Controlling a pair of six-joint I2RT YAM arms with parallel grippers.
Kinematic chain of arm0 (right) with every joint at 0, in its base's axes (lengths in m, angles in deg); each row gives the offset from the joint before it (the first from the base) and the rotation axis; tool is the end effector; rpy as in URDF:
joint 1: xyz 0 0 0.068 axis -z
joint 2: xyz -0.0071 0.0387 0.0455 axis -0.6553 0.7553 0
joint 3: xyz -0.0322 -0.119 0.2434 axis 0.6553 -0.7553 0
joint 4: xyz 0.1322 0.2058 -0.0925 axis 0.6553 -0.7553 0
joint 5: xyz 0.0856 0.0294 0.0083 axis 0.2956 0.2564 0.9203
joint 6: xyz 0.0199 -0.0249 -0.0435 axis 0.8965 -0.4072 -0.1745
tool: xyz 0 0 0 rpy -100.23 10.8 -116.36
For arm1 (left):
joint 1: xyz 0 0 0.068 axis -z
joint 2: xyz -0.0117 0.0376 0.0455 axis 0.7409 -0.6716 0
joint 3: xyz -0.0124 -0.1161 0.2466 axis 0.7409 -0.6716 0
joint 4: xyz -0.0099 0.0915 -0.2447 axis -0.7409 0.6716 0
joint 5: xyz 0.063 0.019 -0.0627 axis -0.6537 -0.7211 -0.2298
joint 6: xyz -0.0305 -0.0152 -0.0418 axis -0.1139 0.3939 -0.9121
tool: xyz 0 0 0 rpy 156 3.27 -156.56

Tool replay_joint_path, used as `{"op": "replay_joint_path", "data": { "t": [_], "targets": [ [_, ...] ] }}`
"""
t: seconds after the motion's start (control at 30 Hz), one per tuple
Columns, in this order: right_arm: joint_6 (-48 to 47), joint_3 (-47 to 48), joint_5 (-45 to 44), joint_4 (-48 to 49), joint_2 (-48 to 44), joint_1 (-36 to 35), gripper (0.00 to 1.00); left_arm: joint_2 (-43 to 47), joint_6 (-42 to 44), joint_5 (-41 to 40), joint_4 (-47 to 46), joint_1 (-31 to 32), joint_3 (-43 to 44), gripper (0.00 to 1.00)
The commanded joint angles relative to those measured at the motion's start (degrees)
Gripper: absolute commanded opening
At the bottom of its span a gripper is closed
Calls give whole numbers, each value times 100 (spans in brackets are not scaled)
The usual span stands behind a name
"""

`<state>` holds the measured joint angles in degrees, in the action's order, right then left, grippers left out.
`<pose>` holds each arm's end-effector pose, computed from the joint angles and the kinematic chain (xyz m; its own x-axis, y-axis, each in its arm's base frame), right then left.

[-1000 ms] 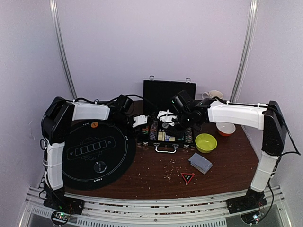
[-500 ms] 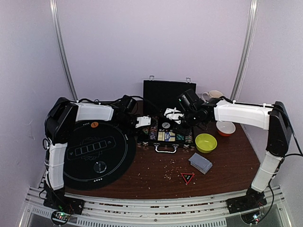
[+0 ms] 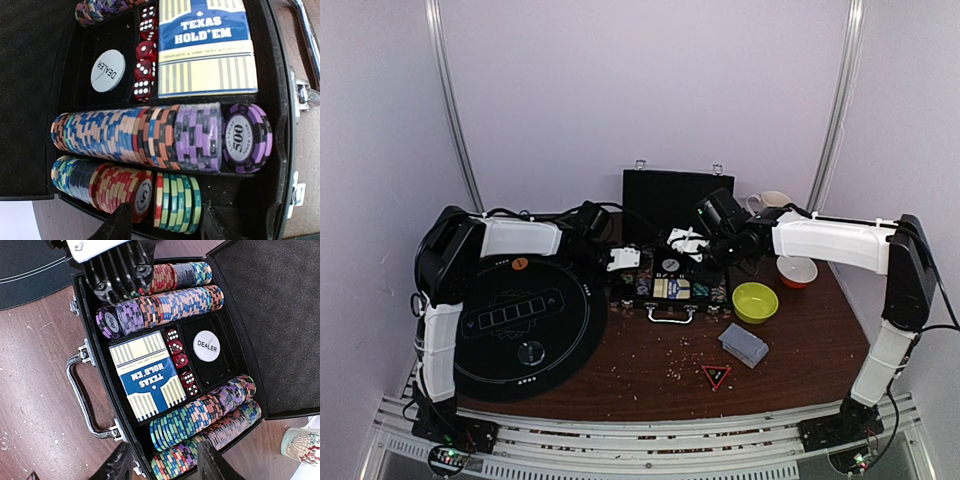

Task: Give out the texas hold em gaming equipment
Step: Pick up the pile of poker chips from the chip case.

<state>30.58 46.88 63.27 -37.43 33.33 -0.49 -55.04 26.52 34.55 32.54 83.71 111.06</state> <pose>0.2947 0.2599 0.2581 -0.1794 -0.7766 -0.6039 -0.8382 0.4421 -0.3195 0.3756 -0.2827 0.1591 0.1516 0.8413 -0.5188 0.9328 0.0519 0.3567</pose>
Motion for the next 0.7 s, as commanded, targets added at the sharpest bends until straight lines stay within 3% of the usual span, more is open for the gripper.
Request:
{"op": "replay_joint_path", "data": {
  "t": [0.0,0.13,0.3,0.67],
  "targets": [
    [114,7,-115,-73,-121,-16,47,196,-20,-33,-30,114,-412,46],
    [129,46,-130,-79,-96,-17,47,286,76,-196,-283,112,-514,39],
    [142,35,-142,-85,-106,-16,48,321,19,-75,-179,119,-474,39],
    [194,33,-150,-147,-69,-14,48,467,-19,-361,-610,115,-394,47]
  ]
}}
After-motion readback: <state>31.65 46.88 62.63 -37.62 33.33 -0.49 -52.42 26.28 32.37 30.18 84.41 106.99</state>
